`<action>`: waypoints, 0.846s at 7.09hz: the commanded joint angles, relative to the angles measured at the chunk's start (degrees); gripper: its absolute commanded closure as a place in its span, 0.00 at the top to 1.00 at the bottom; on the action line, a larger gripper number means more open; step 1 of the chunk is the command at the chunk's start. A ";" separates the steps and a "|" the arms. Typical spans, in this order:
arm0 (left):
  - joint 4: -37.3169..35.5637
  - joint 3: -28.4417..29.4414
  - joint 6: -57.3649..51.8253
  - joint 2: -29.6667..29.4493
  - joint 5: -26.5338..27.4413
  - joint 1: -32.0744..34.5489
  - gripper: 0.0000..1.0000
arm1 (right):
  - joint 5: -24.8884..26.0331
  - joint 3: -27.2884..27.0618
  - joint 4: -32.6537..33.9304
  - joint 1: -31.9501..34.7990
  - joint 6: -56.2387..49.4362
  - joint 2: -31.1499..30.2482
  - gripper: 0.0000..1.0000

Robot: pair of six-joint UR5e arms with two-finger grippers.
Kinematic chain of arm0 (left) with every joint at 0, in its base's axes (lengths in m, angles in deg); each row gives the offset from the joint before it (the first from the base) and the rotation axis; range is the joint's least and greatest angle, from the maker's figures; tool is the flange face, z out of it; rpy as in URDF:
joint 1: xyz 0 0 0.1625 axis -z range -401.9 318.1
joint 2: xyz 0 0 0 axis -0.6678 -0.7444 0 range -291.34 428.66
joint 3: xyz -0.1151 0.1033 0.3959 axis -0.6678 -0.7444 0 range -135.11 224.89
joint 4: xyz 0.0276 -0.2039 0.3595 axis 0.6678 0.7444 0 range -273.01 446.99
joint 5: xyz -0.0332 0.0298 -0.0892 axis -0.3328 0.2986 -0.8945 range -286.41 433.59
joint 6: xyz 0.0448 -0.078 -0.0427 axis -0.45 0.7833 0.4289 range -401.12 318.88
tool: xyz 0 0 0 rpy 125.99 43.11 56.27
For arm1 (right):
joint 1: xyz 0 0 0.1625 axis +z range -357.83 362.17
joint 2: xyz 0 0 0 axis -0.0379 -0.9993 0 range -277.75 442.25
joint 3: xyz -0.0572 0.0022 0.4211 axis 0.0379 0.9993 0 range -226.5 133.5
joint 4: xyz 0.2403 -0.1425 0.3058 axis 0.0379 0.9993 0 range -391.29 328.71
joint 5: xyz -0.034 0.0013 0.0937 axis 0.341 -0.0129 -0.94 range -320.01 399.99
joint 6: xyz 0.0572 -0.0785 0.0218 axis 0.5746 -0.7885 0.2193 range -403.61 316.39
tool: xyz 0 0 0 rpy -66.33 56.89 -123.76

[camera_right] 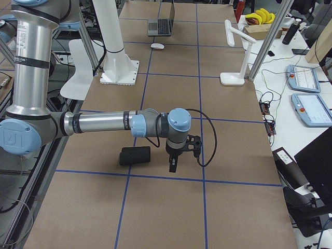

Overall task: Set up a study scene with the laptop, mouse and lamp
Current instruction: 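Move the left gripper toward the silver laptop's edge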

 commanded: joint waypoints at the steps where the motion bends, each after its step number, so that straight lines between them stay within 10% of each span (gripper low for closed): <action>1: 0.31 -1.22 14.46 0.78 -1.73 -0.25 1.00 | -0.34 -1.58 0.07 0.01 0.14 -1.85 1.00; 6: 8.67 -0.78 47.90 0.69 -4.21 -5.08 1.00 | -2.89 -3.69 -0.02 0.01 0.14 -6.60 1.00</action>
